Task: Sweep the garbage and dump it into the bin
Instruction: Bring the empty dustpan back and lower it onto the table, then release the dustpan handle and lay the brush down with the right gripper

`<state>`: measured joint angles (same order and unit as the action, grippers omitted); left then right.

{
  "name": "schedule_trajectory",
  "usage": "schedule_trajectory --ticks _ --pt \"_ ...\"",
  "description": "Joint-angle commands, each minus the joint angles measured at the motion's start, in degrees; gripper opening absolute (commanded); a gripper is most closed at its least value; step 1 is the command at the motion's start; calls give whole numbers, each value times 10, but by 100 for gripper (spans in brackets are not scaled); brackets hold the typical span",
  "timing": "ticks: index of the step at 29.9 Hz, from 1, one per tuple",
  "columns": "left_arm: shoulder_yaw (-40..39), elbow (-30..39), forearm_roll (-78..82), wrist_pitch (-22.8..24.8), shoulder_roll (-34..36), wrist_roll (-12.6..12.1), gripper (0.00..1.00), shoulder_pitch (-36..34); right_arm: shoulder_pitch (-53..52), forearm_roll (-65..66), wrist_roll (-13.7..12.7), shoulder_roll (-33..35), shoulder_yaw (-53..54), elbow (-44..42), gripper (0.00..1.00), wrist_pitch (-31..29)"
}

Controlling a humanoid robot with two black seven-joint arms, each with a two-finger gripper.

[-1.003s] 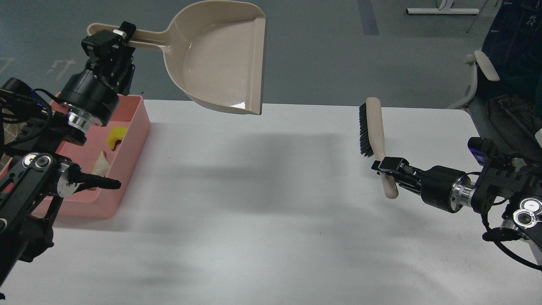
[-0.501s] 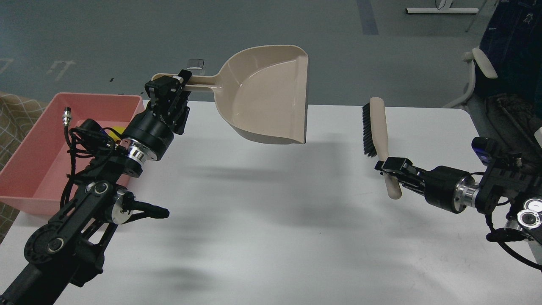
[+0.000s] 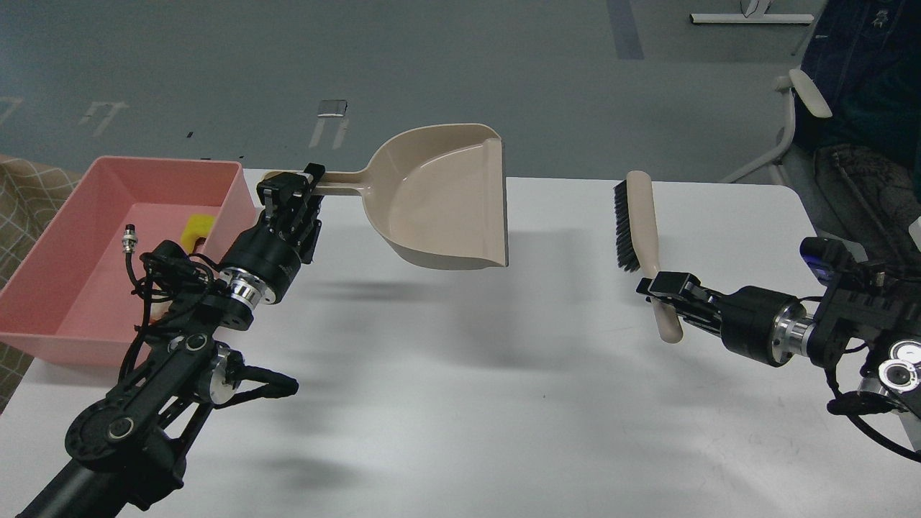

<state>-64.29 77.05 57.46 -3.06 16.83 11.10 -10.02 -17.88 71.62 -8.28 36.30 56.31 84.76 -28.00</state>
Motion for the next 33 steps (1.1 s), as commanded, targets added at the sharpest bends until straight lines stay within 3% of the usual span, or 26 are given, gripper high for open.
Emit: schedule_trajectory --ticks 1,5,18,33 --pt "14 -37 48 0 0 32 0 0 14 0 0 11 -1 0 0 0" --pt "25 -42 81 -3 -7 44 0 1 23 1 0 12 -1 1 0 0" --pt "91 -96 168 -95 -12 64 0 1 33 -1 0 18 -11 6 0 0" --pt "112 -136 171 -100 -21 68 0 1 45 0 0 28 -13 3 0 0"
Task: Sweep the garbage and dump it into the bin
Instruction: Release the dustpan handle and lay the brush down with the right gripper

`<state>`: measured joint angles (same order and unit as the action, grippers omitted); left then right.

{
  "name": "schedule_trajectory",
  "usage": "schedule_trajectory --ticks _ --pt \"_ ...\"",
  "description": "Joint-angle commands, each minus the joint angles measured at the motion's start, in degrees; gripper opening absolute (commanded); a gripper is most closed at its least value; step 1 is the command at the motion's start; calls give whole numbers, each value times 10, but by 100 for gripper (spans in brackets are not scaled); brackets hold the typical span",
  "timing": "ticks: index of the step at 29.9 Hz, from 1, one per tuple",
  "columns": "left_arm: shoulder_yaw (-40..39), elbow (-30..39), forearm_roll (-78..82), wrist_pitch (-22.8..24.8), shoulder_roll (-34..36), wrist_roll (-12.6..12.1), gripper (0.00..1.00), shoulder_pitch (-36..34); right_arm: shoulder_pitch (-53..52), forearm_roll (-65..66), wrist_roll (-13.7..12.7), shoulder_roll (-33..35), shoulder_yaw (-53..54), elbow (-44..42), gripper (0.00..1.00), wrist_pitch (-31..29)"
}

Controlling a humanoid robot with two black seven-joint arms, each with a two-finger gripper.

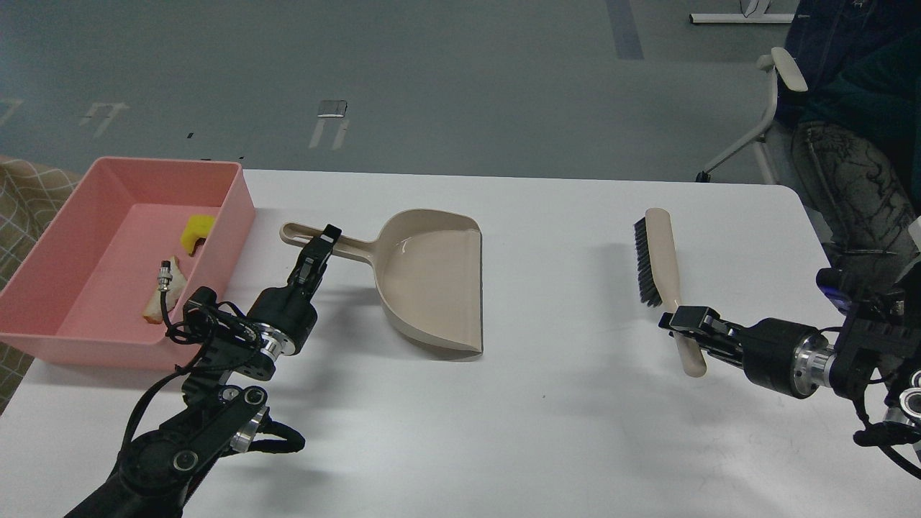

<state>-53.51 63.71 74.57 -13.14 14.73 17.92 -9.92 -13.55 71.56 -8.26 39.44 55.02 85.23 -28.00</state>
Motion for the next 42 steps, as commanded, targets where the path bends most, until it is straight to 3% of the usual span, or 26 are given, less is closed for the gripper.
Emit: schedule_trajectory --ticks 1,4,8,9,10,13,33,37,40,42 --pt "5 -3 0 0 -1 0 0 0 3 1 0 -5 -1 -1 0 0" --pt "5 -4 0 0 0 0 10 -1 5 1 0 -9 -1 -1 0 0" --pt "5 -5 0 0 0 0 58 -5 8 1 0 -9 -1 -1 0 0" --pt "5 -5 0 0 0 0 64 -5 8 1 0 -8 -1 -1 0 0" --pt "5 -5 -1 0 0 0 80 -5 9 1 0 -8 -1 -1 0 0" --pt "5 -5 -1 0 0 0 97 -3 16 1 0 -8 0 -1 0 0" --pt "34 5 -4 19 15 3 98 22 18 0 0 -21 0 -4 6 0" --pt "34 6 -5 21 26 16 98 29 20 1 -1 -24 1 -3 8 0" --pt "33 8 -8 21 33 17 98 30 20 2 0 -24 0 -6 14 0" --pt "33 13 -11 21 37 18 98 32 21 2 -1 -24 0 -9 24 0"
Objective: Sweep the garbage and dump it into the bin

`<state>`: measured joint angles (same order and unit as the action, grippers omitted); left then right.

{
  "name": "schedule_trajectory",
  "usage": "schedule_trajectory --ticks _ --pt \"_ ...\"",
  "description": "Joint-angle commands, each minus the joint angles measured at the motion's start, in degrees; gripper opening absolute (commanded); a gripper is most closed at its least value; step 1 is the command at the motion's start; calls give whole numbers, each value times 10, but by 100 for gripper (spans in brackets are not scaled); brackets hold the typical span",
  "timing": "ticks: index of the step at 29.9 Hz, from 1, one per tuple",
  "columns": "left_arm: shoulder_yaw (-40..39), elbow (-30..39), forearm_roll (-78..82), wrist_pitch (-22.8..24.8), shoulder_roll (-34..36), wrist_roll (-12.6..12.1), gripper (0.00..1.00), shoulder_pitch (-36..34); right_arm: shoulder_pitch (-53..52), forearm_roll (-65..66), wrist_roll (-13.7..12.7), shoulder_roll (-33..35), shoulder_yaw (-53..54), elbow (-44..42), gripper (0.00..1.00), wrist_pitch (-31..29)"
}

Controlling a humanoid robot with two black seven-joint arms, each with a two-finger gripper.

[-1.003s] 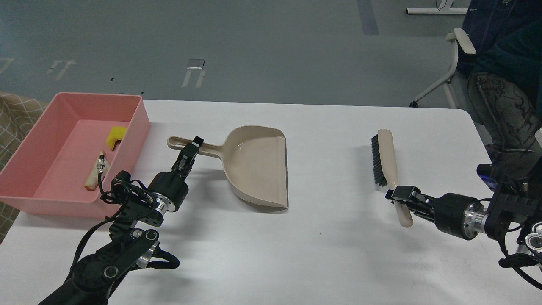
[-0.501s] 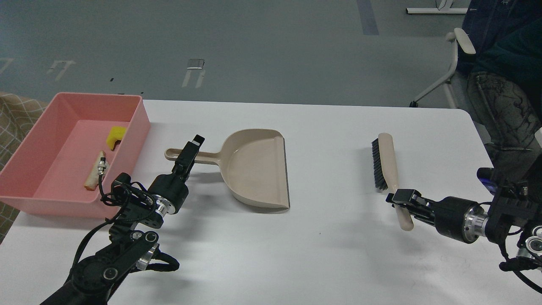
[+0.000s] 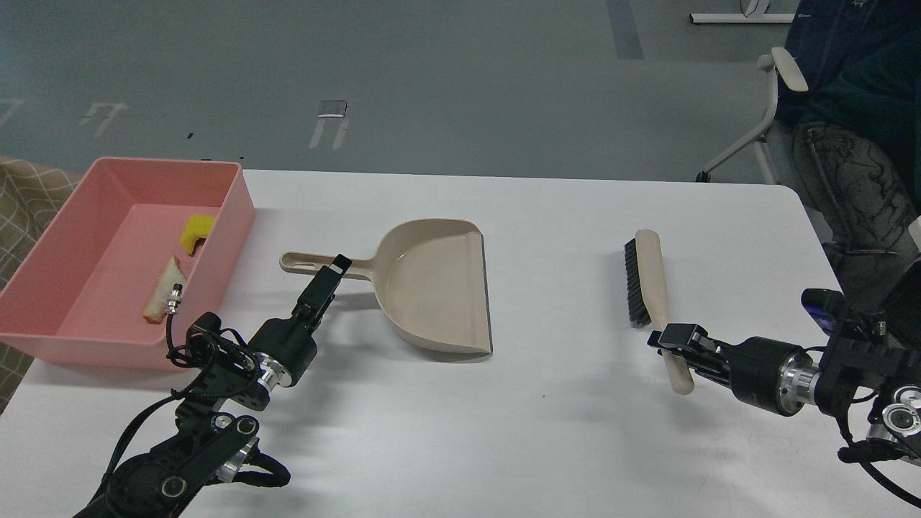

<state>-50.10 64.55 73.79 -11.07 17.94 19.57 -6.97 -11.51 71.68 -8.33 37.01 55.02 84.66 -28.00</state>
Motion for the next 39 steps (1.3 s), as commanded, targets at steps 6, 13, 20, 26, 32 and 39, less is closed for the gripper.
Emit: schedule_trajectory --ticks 6,13,20,26,32,39 --pt "-3 52 -4 7 32 1 98 27 -3 -1 -1 0 2 -2 52 0" --pt "-10 76 -4 13 51 2 98 35 3 -1 -1 2 2 -1 58 0" --pt "-14 101 -4 38 75 3 98 51 3 -3 -5 13 10 2 67 0" --pt "-52 164 -33 102 104 3 98 97 4 -5 -5 47 10 2 84 0" --pt "-88 213 -38 151 112 3 98 144 3 -59 -5 98 14 1 100 0" --pt "-155 277 -57 218 128 3 98 181 3 -67 19 158 59 -2 100 0"
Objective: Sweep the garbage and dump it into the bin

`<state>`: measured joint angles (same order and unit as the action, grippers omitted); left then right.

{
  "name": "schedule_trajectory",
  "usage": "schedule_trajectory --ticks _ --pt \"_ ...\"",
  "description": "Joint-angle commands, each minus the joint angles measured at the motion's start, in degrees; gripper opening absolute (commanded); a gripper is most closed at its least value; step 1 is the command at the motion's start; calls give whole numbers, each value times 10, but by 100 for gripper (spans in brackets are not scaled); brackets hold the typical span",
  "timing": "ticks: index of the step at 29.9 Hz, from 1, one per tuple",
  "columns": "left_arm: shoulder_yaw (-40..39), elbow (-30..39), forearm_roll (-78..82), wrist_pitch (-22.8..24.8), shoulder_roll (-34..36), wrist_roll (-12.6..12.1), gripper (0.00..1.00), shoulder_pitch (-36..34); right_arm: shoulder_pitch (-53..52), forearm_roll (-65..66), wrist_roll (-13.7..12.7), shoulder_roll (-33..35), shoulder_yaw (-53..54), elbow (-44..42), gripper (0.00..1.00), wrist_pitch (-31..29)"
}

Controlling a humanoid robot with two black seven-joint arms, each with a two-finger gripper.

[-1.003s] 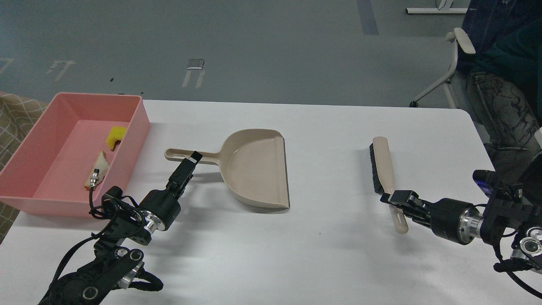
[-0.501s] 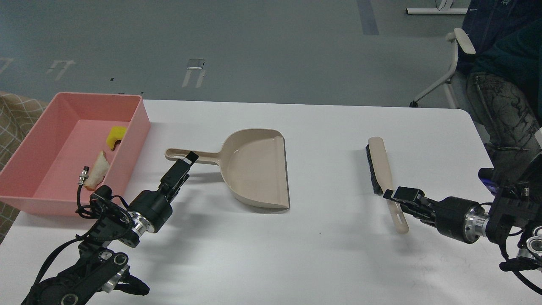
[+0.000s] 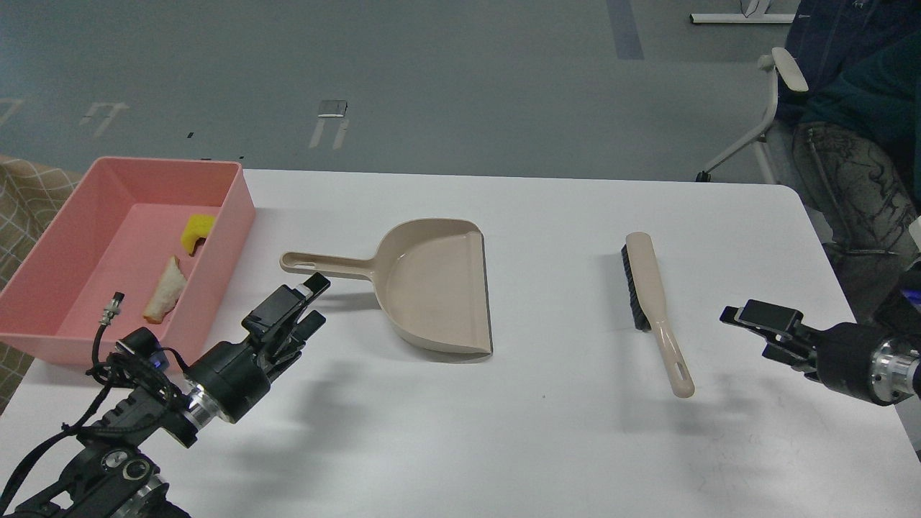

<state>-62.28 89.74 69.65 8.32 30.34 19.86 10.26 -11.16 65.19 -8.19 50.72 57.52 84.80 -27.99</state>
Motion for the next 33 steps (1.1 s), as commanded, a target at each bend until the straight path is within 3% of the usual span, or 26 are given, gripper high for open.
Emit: schedule_trajectory --ticks 1,10,16,19,25,33 --pt "-44 31 -26 29 4 -1 98 9 -2 -6 24 23 50 -3 100 0" --pt "-166 48 -169 72 35 -20 98 -39 -2 -31 48 10 208 -26 100 0" --pt "-166 23 -194 66 57 -39 98 -170 -61 -33 85 -17 251 -115 100 0" --pt "-158 -28 -198 62 50 -60 98 -257 -130 -45 94 -52 249 -192 100 0" --pt "-107 -171 -198 61 -24 -61 98 -384 -213 -65 112 -131 246 -294 100 0" --pt "-100 -316 -253 63 -111 -61 98 -457 -314 -100 121 -240 245 -429 100 0"
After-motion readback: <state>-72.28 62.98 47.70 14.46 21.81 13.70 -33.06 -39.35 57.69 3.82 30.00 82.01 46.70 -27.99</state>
